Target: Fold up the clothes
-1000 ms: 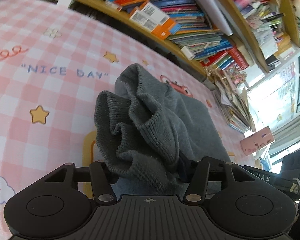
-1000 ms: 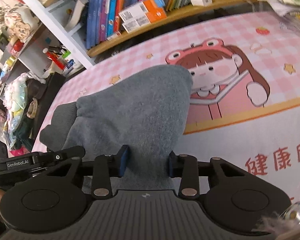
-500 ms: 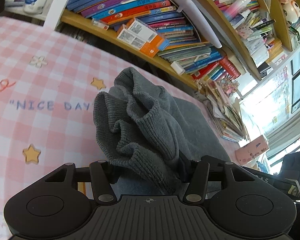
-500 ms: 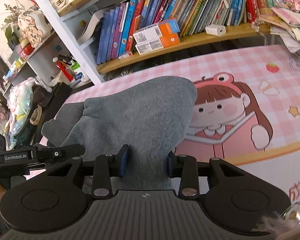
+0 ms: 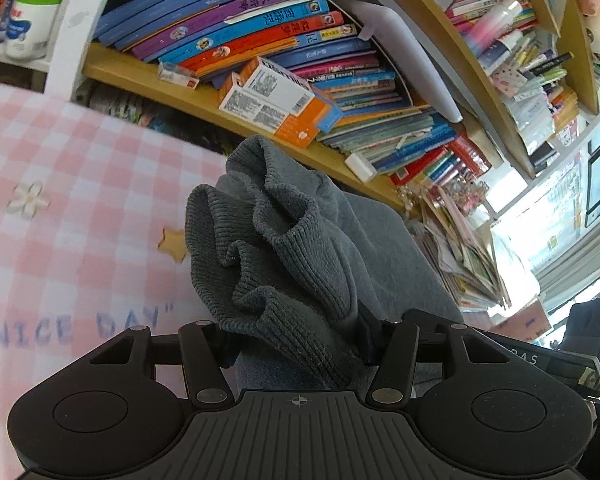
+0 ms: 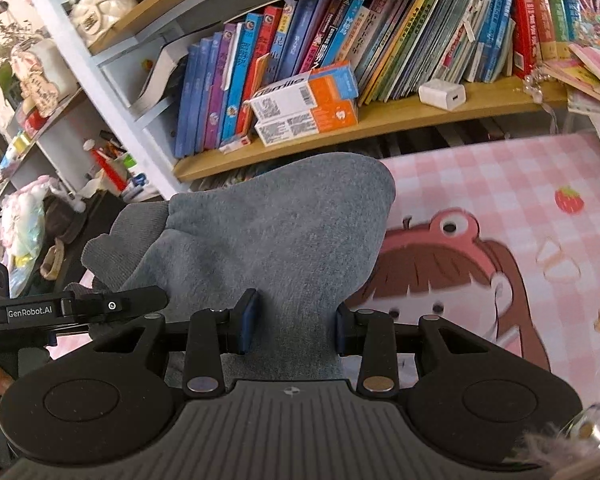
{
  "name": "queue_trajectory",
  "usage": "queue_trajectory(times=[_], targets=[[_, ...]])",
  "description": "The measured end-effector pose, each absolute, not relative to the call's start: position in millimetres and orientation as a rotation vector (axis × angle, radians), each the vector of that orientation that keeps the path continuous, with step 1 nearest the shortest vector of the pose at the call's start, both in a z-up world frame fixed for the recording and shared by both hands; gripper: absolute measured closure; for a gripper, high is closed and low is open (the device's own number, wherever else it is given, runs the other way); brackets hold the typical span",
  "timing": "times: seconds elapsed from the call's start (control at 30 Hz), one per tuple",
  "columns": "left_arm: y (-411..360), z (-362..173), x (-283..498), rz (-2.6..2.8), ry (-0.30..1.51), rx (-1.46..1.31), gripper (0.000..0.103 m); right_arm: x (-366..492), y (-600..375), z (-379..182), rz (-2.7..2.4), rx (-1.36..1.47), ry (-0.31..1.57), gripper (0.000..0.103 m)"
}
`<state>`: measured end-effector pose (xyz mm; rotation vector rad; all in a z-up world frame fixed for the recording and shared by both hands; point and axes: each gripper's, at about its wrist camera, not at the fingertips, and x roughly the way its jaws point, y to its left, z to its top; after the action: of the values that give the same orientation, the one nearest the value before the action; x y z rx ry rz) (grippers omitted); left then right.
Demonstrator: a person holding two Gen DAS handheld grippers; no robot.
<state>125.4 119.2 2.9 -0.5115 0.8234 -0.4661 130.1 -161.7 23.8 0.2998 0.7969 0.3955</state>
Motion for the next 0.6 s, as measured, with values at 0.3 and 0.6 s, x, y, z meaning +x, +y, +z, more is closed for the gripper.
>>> queue_trajectory(times=[0.3,0.6], targets=[[113,-8,182,-0.460,0.827,-0.501,0.050,192,-167,11,0.389,0.292,0.804,0.069],[109,-23,209,-0.443,0.840,-0.512,0.050,227,-170,-1,0.399,0.278,0.809,0.069]])
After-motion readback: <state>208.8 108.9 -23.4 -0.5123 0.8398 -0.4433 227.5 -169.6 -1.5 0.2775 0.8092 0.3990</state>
